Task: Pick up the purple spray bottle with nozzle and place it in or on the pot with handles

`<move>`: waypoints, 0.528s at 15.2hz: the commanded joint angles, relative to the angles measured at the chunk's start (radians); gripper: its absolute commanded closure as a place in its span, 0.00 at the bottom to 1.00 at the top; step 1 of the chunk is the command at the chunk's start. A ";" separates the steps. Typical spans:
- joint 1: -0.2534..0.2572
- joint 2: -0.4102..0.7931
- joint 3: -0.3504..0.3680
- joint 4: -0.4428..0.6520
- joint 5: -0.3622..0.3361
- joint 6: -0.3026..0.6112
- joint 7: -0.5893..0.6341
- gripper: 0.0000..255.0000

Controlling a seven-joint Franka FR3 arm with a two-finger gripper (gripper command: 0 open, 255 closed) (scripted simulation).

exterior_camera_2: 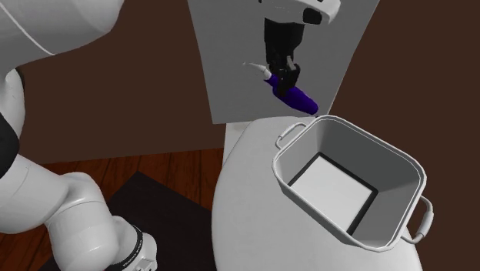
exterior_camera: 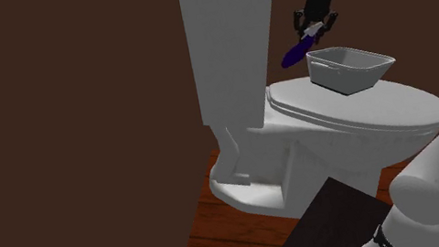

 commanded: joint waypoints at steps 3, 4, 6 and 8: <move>-0.041 0.023 -0.058 0.034 0.005 -0.012 -0.101 1.00; -0.052 0.029 -0.073 0.042 0.006 -0.013 -0.127 1.00; -0.074 0.046 -0.103 0.061 0.012 -0.017 -0.178 1.00; -0.096 0.067 -0.132 0.085 0.019 -0.022 -0.230 1.00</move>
